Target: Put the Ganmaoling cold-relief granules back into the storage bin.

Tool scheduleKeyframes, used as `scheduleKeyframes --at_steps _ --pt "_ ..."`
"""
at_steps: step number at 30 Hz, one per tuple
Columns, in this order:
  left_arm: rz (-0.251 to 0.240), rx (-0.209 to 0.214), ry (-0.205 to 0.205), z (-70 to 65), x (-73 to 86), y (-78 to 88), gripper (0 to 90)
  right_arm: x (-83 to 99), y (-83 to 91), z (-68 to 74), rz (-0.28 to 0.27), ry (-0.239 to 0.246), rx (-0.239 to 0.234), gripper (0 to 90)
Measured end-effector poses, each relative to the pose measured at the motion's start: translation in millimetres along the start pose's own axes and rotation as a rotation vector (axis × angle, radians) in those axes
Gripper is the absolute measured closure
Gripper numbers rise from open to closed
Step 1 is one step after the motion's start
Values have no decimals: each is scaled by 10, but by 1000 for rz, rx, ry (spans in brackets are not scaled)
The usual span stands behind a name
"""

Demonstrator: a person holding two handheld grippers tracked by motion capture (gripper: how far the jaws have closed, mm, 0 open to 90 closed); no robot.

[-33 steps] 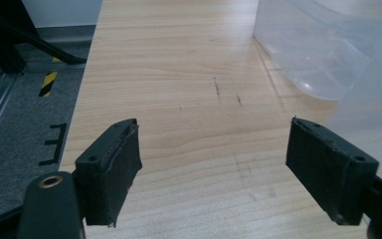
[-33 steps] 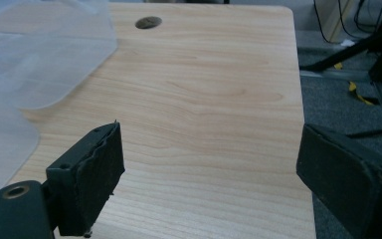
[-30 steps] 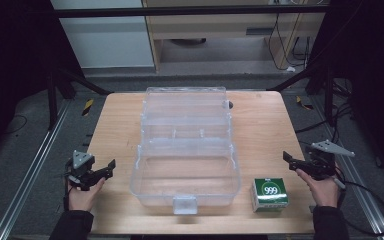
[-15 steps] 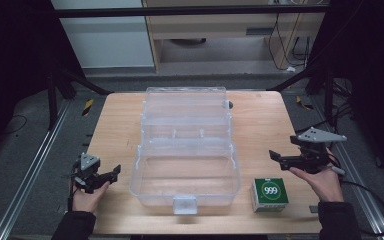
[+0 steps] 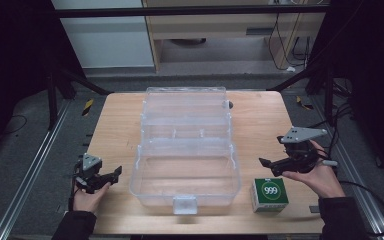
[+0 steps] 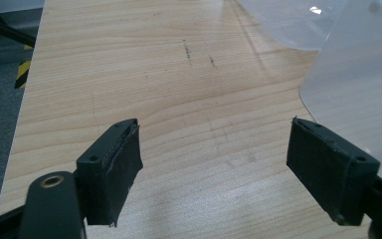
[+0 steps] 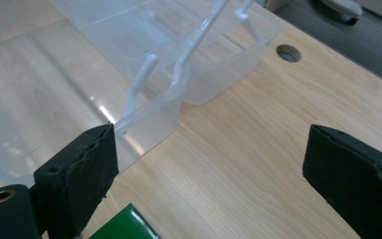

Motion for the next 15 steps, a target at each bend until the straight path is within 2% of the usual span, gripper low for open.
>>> scheduleKeyframes --at_steps 4,5,6,9,12,15 --pt "2 4 -7 -15 3 -6 205 42 0 87 48 49 -75 68" --pt "2 4 -7 -15 3 -6 205 42 0 87 48 49 -75 68" --pt "3 7 -8 -19 4 -10 205 65 3 120 69 74 -101 64" --pt "5 8 -12 -23 7 -13 205 94 -2 155 99 97 -127 62" --pt "8 13 -24 -33 11 -18 207 163 -42 230 161 162 -176 53" --pt "12 14 -29 -39 15 -21 208 196 -63 256 190 180 -200 51"
Point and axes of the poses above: each handheld gripper's, and its own axes: y roughly backward along the jaws, x roughly out of its underside, z roughly to its left, the point moved 6 cm from there along -y, roughly forward along the jaws, and after that the axes turned 11 degrees about -x, right-handed, at the moved point
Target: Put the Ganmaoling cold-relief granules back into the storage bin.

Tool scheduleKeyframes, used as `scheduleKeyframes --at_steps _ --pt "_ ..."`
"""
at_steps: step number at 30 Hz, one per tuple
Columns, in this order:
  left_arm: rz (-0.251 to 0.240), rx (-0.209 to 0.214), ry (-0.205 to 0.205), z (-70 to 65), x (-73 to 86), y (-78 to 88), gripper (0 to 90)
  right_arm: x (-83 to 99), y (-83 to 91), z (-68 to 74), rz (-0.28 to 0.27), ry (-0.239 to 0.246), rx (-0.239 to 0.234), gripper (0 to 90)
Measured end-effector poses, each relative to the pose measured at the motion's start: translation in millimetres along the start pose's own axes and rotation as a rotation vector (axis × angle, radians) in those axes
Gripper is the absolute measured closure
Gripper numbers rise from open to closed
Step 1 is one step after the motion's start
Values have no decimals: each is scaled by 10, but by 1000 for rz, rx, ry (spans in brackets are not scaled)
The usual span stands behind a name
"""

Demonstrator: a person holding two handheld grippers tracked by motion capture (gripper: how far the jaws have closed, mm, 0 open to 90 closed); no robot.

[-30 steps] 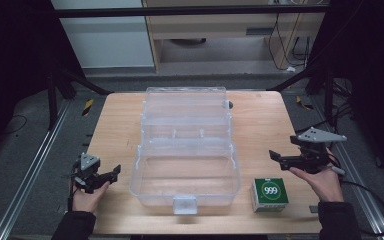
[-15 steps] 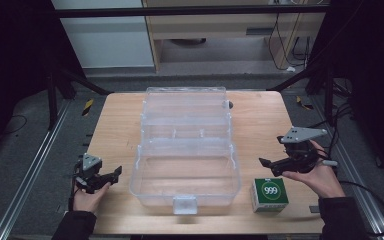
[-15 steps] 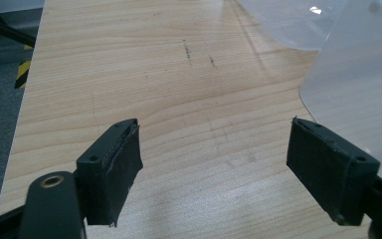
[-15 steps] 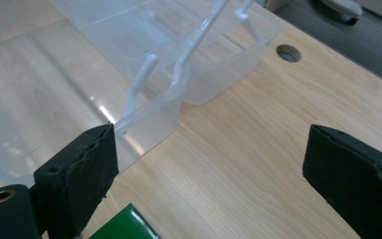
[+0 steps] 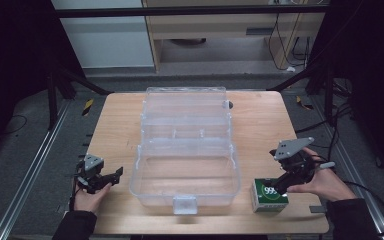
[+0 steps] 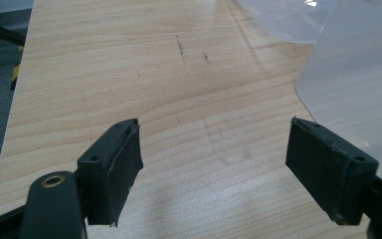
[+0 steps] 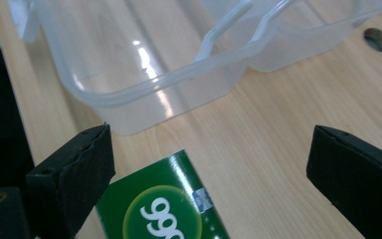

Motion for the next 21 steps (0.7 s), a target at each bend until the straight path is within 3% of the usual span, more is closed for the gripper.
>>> scheduleKeyframes --at_steps 4,21 --pt "-2 -2 -8 -2 -1 3 210 55 -60 62 75 47 -37 38" --pt "2 -5 -24 1 2 7 216 193 -129 125 154 76 -100 13"
Point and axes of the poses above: each handheld gripper's, and its own axes: y roughly backward along the jaws, x roughly out of its underside, z roughly to its left, the point moved 6 cm from there along -y, roughly forward along the jaws, and after that the axes turned 11 degrees about -x, right-handed, at the moved point
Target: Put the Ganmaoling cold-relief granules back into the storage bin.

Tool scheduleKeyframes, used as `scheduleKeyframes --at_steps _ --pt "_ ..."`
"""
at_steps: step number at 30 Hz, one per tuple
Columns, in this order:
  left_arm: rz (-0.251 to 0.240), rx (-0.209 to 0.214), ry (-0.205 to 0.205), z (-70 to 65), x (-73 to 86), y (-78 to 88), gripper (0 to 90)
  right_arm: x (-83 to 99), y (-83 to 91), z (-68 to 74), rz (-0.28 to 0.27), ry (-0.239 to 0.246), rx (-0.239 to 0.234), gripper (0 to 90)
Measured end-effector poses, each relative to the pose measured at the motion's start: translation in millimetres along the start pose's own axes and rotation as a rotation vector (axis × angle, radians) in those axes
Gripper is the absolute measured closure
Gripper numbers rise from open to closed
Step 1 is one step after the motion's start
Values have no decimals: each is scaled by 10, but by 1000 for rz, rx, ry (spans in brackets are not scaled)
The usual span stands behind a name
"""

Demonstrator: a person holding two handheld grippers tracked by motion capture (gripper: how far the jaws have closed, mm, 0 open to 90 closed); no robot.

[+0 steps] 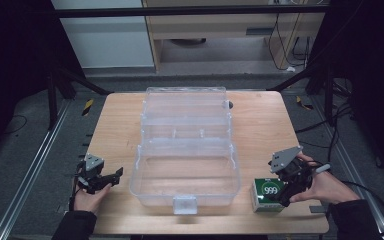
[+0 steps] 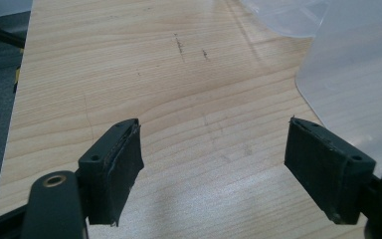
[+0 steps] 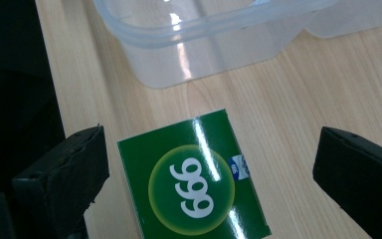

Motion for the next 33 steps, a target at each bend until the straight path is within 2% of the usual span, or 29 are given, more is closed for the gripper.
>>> scheduleKeyframes --at_steps 10,25,33 --pt "4 2 -8 -8 4 -4 217 59 -67 29 62 34 -18 9" --pt "10 -1 -15 -7 12 -10 220 139 -230 60 139 59 -56 6" --pt "17 -7 -28 -14 21 -22 221 194 -320 26 147 61 -61 5"
Point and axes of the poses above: each handheld gripper's, and its own axes: y roughly backward along the jaws, x roughly out of its underside, z roughly to its left, the point moved 6 cm from there along -y, roughly forward along the jaws, and after that the axes turned 11 degrees about -x, right-handed, at the moved point
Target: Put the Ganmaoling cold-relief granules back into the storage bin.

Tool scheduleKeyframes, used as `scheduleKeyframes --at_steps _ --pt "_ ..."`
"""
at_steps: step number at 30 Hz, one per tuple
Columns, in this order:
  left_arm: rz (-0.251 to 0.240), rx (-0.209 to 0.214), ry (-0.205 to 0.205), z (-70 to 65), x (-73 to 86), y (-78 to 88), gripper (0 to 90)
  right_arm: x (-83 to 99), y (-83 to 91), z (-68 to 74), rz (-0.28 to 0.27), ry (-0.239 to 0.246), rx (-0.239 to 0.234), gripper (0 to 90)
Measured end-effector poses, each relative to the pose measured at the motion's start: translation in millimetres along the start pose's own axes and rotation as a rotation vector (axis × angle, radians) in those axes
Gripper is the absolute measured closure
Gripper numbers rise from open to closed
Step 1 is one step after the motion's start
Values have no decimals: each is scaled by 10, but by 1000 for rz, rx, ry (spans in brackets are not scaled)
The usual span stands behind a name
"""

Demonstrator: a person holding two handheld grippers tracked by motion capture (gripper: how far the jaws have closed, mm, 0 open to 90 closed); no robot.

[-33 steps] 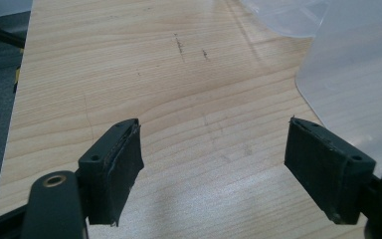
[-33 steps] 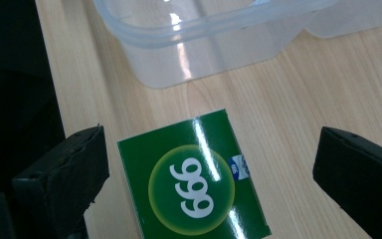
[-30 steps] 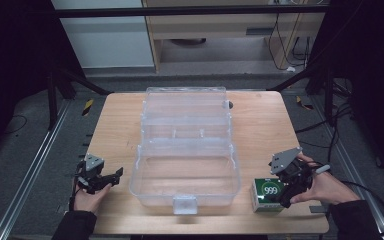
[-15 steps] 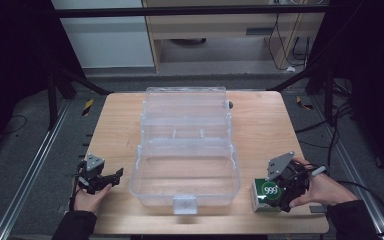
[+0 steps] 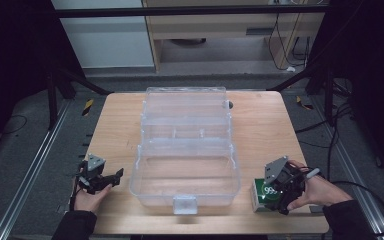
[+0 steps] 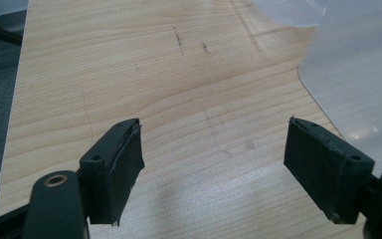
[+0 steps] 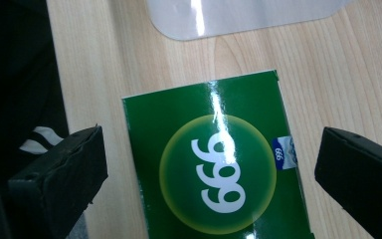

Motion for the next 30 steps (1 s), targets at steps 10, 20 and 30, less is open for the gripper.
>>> scheduleKeyframes --at_steps 10,20,30 --pt "8 1 -8 -9 8 -14 222 75 -159 -53 20 -11 -31 5" --pt "13 2 -15 -16 14 -23 223 129 -261 -77 44 -7 -55 30" --pt "14 1 -18 -17 16 -22 225 138 -265 -99 60 9 -55 90"
Point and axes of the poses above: each handheld gripper's, and its own axes: y roughly backward along the jaws, x roughly out of its underside, z roughly to its left, the point moved 6 cm from there along -y, roughly forward along the jaws, and after that the axes turned 11 degrees about -x, right-handed, at the moved point
